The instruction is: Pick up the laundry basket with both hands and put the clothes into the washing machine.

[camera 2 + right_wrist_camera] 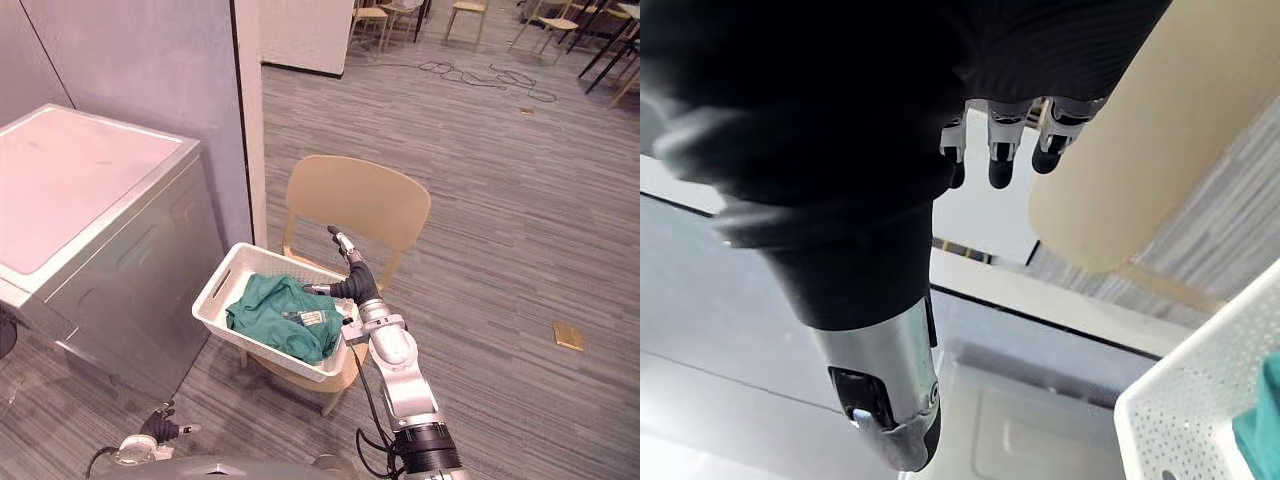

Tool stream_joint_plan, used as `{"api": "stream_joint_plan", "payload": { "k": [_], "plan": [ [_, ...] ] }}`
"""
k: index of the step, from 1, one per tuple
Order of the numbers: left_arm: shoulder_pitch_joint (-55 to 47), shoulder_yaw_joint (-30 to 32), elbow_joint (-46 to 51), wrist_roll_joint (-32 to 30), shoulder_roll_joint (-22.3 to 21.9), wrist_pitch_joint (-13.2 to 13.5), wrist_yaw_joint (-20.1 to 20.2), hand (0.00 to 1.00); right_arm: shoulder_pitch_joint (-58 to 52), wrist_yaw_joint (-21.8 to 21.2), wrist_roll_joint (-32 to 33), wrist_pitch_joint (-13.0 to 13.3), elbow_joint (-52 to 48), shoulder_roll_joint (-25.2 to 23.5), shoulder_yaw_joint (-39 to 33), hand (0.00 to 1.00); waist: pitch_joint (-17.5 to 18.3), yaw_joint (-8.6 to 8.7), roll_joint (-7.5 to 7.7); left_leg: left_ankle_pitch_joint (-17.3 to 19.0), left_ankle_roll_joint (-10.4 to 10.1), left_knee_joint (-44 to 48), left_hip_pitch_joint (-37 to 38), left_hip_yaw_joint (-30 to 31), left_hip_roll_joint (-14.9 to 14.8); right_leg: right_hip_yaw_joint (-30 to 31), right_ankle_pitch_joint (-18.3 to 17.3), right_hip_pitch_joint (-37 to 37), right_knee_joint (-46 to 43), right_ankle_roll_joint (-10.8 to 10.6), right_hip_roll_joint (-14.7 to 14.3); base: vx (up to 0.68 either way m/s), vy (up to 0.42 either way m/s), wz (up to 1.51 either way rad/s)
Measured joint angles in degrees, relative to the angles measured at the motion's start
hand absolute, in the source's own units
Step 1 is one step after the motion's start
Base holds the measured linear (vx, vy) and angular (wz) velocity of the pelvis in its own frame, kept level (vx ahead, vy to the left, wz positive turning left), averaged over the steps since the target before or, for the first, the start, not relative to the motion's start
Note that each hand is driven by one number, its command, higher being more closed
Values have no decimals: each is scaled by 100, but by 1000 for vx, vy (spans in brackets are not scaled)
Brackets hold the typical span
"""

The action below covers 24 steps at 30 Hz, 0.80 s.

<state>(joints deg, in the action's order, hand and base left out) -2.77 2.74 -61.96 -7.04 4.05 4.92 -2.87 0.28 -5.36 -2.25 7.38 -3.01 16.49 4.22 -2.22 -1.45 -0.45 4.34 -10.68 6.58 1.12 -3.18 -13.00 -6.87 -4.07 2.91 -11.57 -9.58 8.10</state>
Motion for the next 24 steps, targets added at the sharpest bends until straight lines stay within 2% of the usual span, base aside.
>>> {"api": "stream_joint_plan", "payload": {
  "k": [2, 5, 7, 9, 10, 12, 14, 15, 16, 19, 21, 23, 24],
  "plan": [
    [-10, 79, 19, -59, 24, 3, 23, 0, 0, -68, -33, 2, -2, -11, 33, 0, 13, 6, 55, -2, -2, 0, 49, -30, 10, 31, 44, -60, 70, 29, 3, -40, 8, -6],
    [-7, 117, 65, -198, 159, 14, 70, 0, -42, -187, -62, 3, -2, -18, 373, 0, 36, 1, 231, -8, -9, -6, -38, -68, 27, 32, 162, -54, 274, 41, 24, -79, 33, -4],
    [19, 96, 73, -276, 211, 17, 73, 0, -64, -194, -323, 4, -7, -14, 445, 0, 49, 3, 354, -60, -3, -13, -156, -40, 68, 23, 201, 52, 269, 38, 67, -71, 34, 8],
    [81, 33, 72, -331, 266, 21, 74, 0, -39, -193, -481, 8, -29, 32, 444, 0, -26, -6, 373, -103, 14, 39, -295, 25, 124, 7, 173, 226, 84, 35, 130, -53, 14, 13],
    [165, -62, 73, -332, 268, 19, 71, 0, 37, -193, -499, 16, -29, 125, 470, 0, -117, -20, 442, -132, 29, 95, -361, 56, 179, 5, 108, 338, -127, 31, 197, -90, 17, 23],
    [317, -202, 85, -336, 263, 21, 71, 0, 178, -186, -569, 26, -27, 346, 521, 0, -342, -21, 459, -114, 46, 329, -580, 183, 274, -30, -23, 528, -481, 22, 315, -132, 17, 29],
    [544, -339, 123, -337, 261, 19, 62, 0, 540, -198, -1059, 34, 34, 707, 876, 0, -719, -26, 404, -82, 39, 682, -943, 343, 352, -69, -147, 859, -919, 37, 430, -172, -4, 25],
    [597, -362, 133, -337, 264, 19, 53, 0, 616, -197, -1209, 49, 102, 757, 970, 0, -784, -33, 405, -79, 35, 755, -1047, 367, 359, -94, -180, 956, -997, 42, 454, -232, -27, 36],
    [672, -409, 207, -331, 274, 14, 23, 0, 798, -196, -1650, 75, 452, 777, 1207, 0, -913, -60, 411, -91, 20, 843, -1259, 503, 372, -175, -269, 1130, -1188, 69, 478, -180, -30, 28],
    [682, -419, 367, -327, 269, 31, -58, 0, 959, -205, -2280, 88, 930, 808, 1489, 0, -1015, -156, 435, -101, -5, 831, -1348, 588, 383, -220, -347, 1238, -1332, 64, 504, -119, -29, 18],
    [690, -449, 435, -317, 270, 48, -67, 0, 1160, -198, -2645, 111, 1169, 950, 1670, 0, -1089, -157, 434, -131, -23, 831, -1444, 645, 420, -271, -384, 1332, -1391, 104, 554, -89, -2, 16],
    [727, -450, 508, -257, 287, 76, -88, 0, 1590, -150, -3352, 139, 1583, 1095, 1804, 0, -1225, -178, 432, -175, -15, 838, -1534, 647, 433, -274, -348, 1427, -1409, 103, 573, -69, 30, 2],
    [758, -452, 502, -205, 289, 71, -125, 0, 1728, -145, -3445, 135, 1724, 1128, 1806, 0, -1256, -185, 430, -195, -9, 840, -1590, 649, 435, -274, -337, 1467, -1419, 111, 576, -46, 24, -1]
  ]
}}
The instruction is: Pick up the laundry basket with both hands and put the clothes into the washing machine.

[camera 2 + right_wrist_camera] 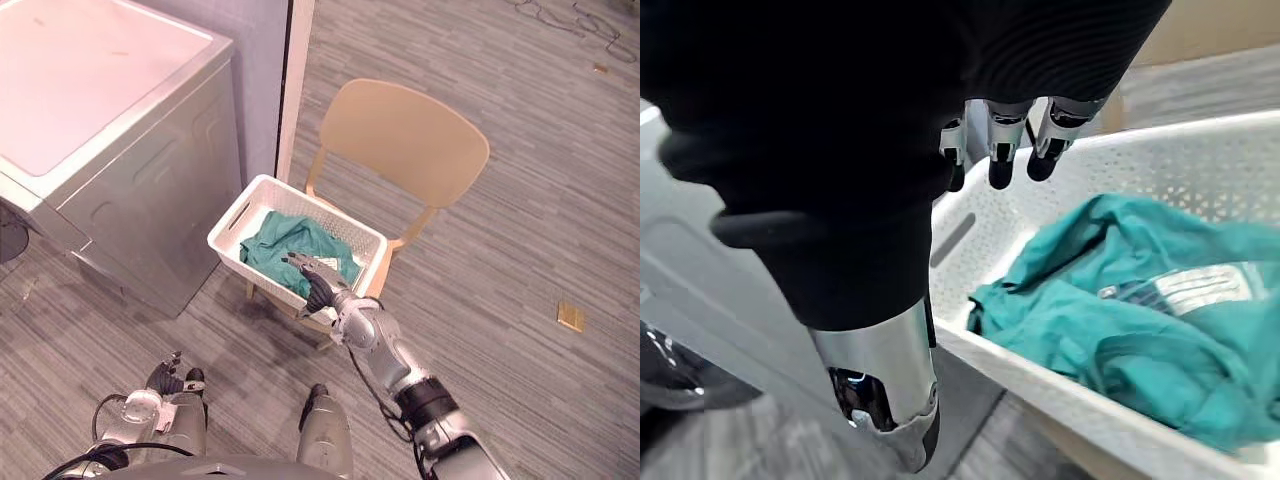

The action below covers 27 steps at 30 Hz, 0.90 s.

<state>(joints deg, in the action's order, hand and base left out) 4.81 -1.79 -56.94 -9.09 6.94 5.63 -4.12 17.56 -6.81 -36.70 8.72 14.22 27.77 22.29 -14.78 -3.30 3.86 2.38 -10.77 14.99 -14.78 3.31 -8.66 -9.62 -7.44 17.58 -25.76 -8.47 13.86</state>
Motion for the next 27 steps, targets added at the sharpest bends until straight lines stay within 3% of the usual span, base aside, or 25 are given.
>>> {"api": "stream_joint_plan", "payload": {
  "k": [8, 14, 27],
  "plan": [
    [307, 86, 35, 227, 38, 52, -175, 0, 1373, 482, -878, -92, 1129, 167, 240, 0, -552, -53, -40, -72, 9, 219, -333, 60, -2, 11, 69, 355, -226, 29, 0, 0, 0, 0],
    [373, 167, 247, 515, 34, 75, -266, 0, 2028, 753, -881, -377, 1654, 267, 218, 0, -805, -122, -67, -73, 10, 302, -583, 128, 10, -28, 61, 565, -311, 38, 17, -8, 6, 4],
    [586, 156, 458, 909, -14, 123, -441, 0, 3175, 951, -754, -646, 2798, 383, 208, 0, -1119, -254, -189, -119, 33, 420, -1152, 170, 52, -61, 106, 1061, -359, 50, 67, 1, 11, 3]
  ]
}}
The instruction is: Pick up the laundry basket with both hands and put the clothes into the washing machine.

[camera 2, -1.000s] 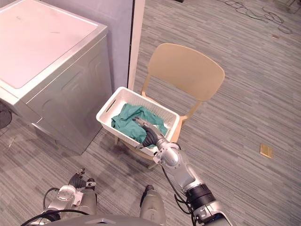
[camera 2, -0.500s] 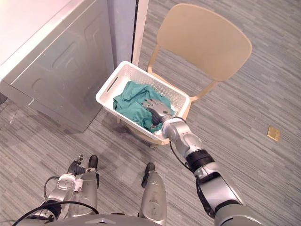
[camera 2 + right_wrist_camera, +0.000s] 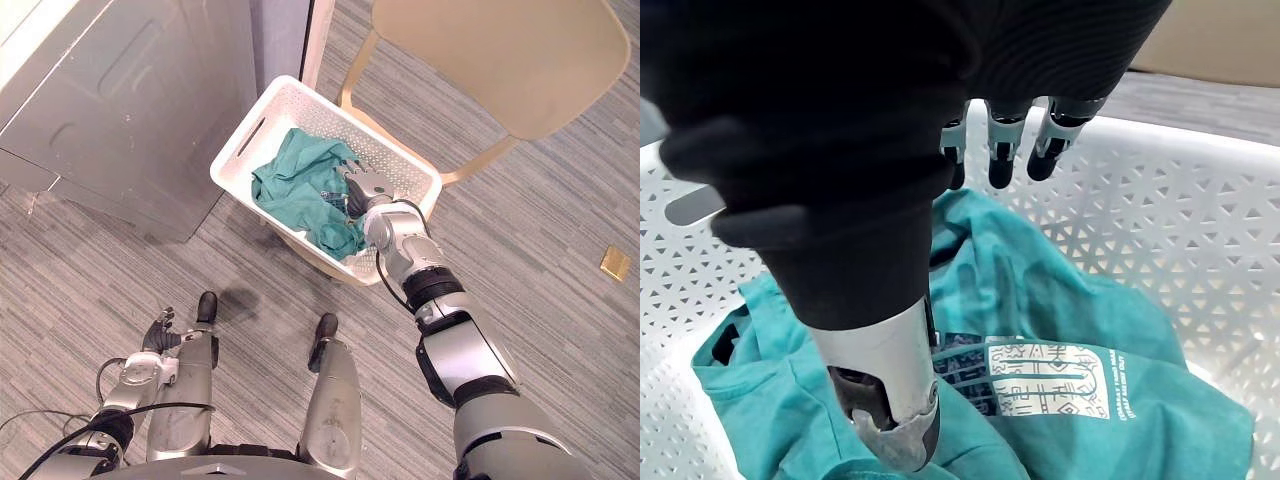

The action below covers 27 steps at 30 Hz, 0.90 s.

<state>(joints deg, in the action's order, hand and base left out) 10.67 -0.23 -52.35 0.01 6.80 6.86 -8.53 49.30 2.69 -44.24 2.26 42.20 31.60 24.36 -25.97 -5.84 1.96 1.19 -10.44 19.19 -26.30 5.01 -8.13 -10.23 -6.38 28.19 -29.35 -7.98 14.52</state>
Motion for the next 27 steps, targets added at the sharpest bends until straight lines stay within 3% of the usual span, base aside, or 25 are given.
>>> {"api": "stream_joint_plan", "payload": {
  "k": [6, 8, 27],
  "plan": [
    [112, -105, 11, 120, -34, 4, -58, 0, 445, 166, 190, -99, 273, 13, -19, 0, -14, -15, -24, 5, 7, 84, -284, 39, 2, -46, 31, 179, 15, -9, 1, 42, -1, 4],
    [162, -107, 66, 147, -116, 5, -112, 0, 585, 174, 237, -147, 402, 49, -36, 0, -58, -35, -95, 22, 22, 177, -422, 117, 1, -133, 46, 206, 30, -10, 1, 16, -1, 12],
    [185, 221, 679, 437, -293, 53, -268, 0, 856, 395, 658, -264, 410, -173, -85, 0, -55, -42, -122, 161, 96, 892, -1516, 159, -33, -261, -24, 1028, -409, 18, 120, -1, 4, 3]
  ]
}}
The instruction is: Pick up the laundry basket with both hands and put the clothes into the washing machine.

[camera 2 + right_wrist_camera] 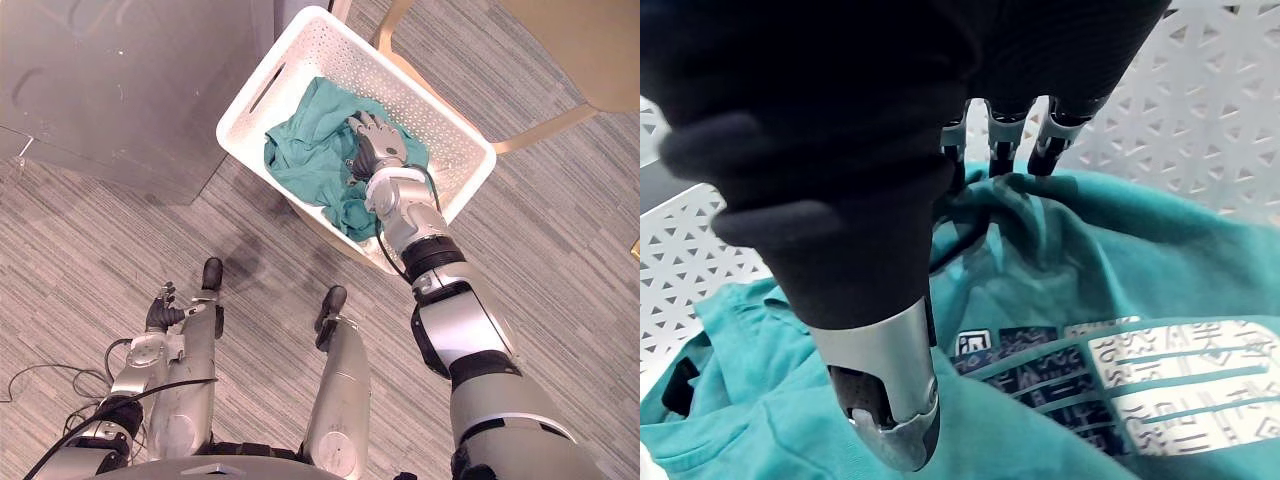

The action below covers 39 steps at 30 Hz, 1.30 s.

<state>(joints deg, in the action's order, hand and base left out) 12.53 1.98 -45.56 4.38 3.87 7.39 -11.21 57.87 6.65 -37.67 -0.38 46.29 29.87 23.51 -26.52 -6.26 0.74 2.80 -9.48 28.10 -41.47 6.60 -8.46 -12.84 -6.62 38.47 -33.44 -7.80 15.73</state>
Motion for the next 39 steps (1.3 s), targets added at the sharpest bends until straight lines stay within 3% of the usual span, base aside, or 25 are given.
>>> {"api": "stream_joint_plan", "payload": {
  "k": [11, 12, 21, 32, 36, 39],
  "plan": [
    [-1, 140, 346, 235, -79, 14, -90, 0, -8, -12, -100, -70, 391, -348, 130, 0, 14, -9, -3, 60, 35, 384, -506, -12, -17, -44, -42, 384, -279, 25, 57, 10, 9, 2],
    [-3, 141, 367, 241, -89, 14, -94, 0, -23, -9, -100, -83, 394, -349, 130, 100, 33, -12, -3, 60, 35, 397, -539, -12, -17, -49, -51, 416, -305, 40, 66, 22, 0, 4],
    [-30, 129, 458, 434, -173, 15, -111, 0, -125, 95, -123, -121, 420, -372, 184, 100, 200, -30, -1, 62, 40, 480, -689, -17, -15, -59, -80, 557, -427, 82, 102, 16, -4, 1],
    [-81, 117, 579, 434, -225, 14, -112, 0, -311, -27, -582, -141, 551, -499, 332, 100, 262, -61, 6, 56, 35, 489, -704, -17, -20, -80, -78, 553, -435, 82, 106, 53, -13, 1],
    [-113, 111, 567, 435, -244, 4, -121, 0, -309, -29, -949, -325, 704, -642, 329, 100, 340, -58, 4, 56, 35, 480, -704, -17, -22, -85, -78, 549, -421, 82, 106, 54, -12, 0],
    [-127, 111, 572, 448, -293, 2, -134, 0, -307, -10, -727, -441, 704, -717, 222, 100, 384, -54, 4, 55, 35, 471, -703, -17, -29, -91, -77, 544, -395, 83, 104, 51, -9, 0]
  ]
}}
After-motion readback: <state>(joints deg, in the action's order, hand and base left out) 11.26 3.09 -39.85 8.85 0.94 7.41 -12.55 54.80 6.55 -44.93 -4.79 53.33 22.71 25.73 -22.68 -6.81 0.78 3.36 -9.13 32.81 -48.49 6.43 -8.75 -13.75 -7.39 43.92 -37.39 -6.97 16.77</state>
